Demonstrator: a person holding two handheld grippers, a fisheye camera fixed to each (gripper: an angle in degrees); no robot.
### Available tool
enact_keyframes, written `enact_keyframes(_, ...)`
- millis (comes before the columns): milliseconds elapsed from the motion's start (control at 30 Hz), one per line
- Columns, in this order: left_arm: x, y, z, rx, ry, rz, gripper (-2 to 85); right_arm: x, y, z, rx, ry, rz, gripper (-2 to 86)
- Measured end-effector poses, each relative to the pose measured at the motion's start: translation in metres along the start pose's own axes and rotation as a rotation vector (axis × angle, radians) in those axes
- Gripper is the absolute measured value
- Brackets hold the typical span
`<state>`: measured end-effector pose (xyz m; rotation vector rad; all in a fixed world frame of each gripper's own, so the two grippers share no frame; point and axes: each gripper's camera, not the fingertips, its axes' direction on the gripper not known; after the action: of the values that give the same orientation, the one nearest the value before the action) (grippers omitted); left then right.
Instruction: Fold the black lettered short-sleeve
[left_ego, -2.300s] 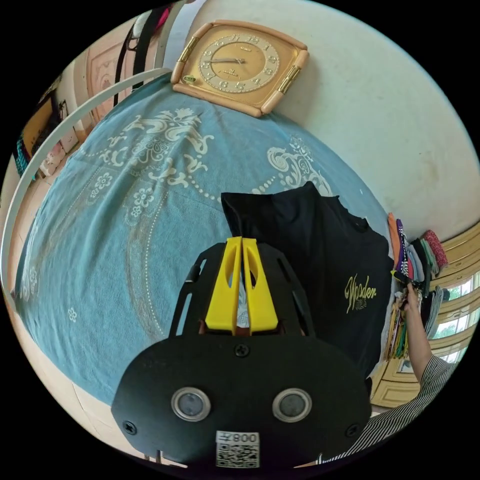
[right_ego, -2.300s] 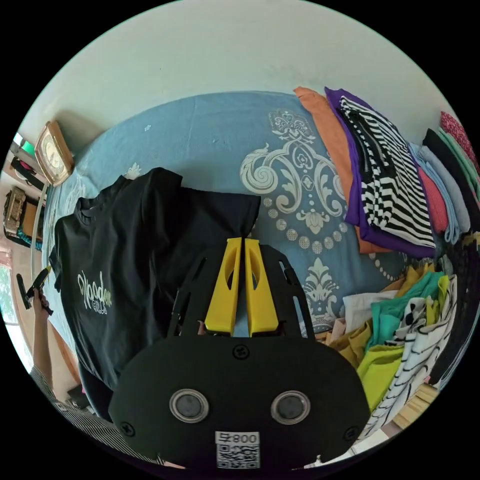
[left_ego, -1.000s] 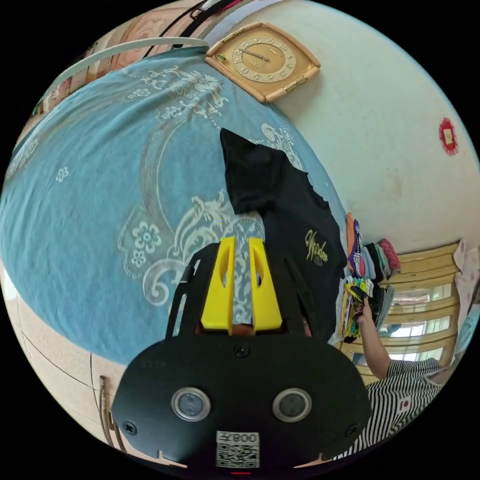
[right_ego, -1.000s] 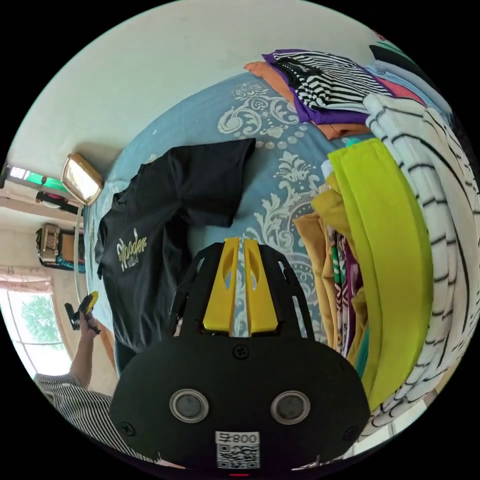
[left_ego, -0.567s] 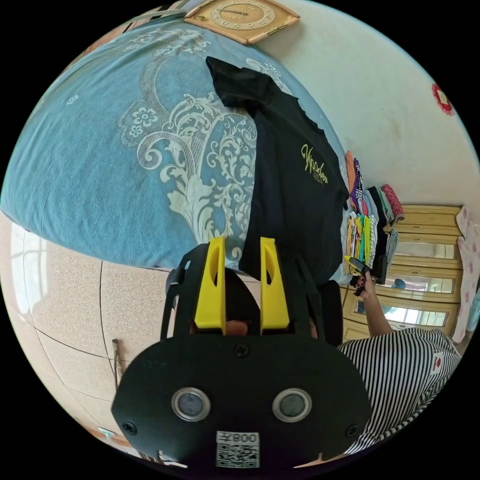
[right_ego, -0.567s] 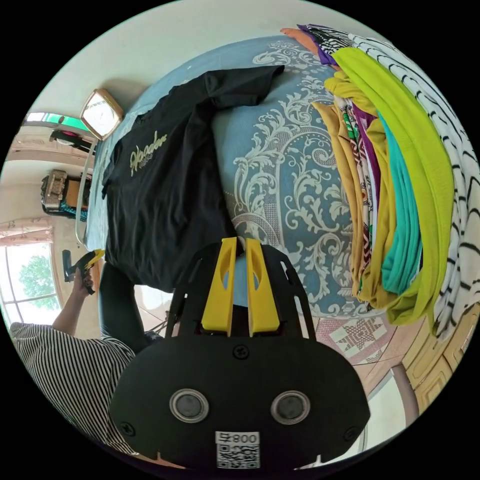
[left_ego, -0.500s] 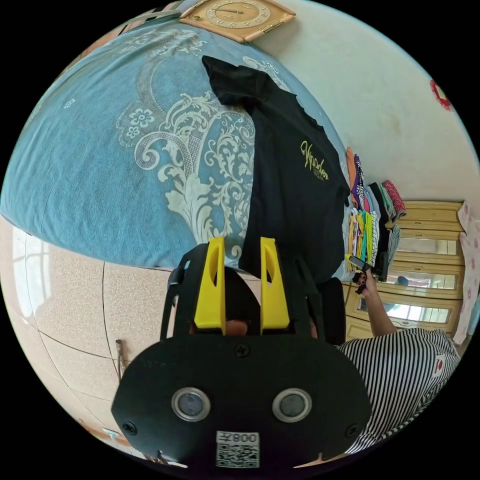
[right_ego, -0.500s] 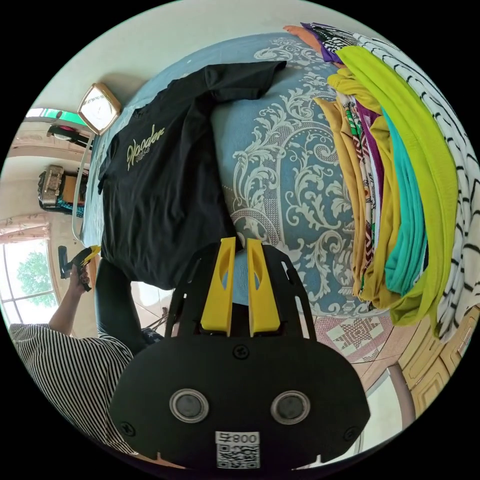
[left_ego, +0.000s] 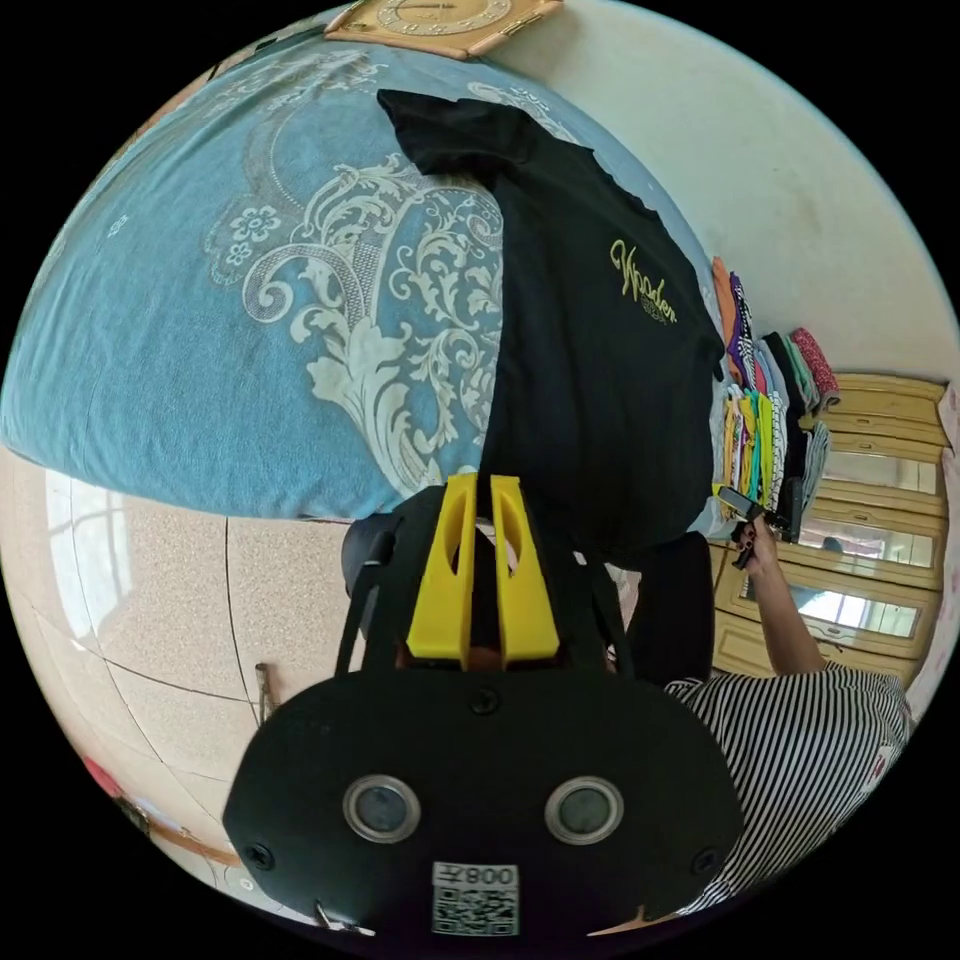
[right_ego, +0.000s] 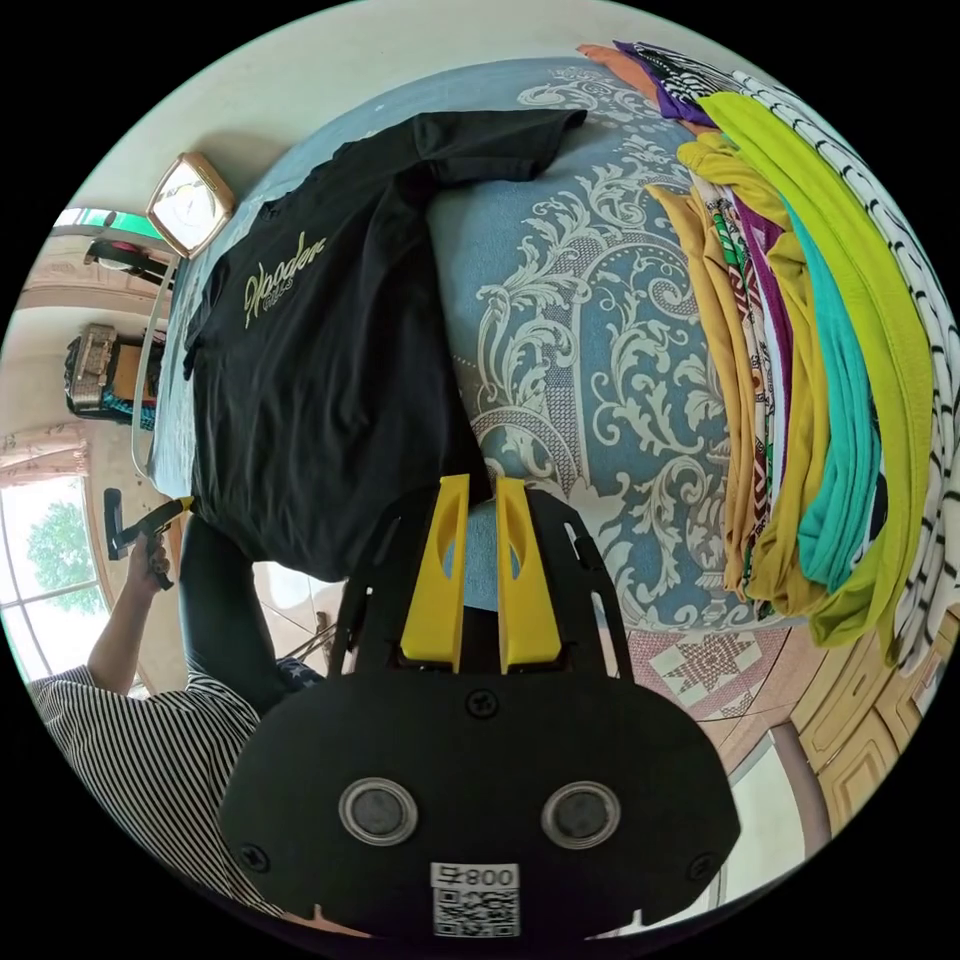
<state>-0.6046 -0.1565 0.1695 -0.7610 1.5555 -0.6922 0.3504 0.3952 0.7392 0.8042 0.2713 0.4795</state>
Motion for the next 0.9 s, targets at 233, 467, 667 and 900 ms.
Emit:
enact_keyframes(233,-0.010,0.032,-0.029,0.042,0.105,-0.056,1.3,0.000,0.025,-0.014,-0.045,-0.053,-0.027,2.0)
enact_keyframes(467,-0.011,0.062,-0.071,0.102,0.183,-0.042,1.0,0.004,0.065,-0.046,0.016,-0.127,-0.022,1.5)
enact_keyframes(667,-0.004,0.080,-0.103,0.126,0.187,0.000,1.0,0.005,0.098,-0.075,0.079,-0.207,-0.025,1.1)
enact_keyframes(900,0.000,0.097,-0.134,0.156,0.184,0.010,0.9,-0.006,0.124,-0.082,0.059,-0.209,-0.039,0.9)
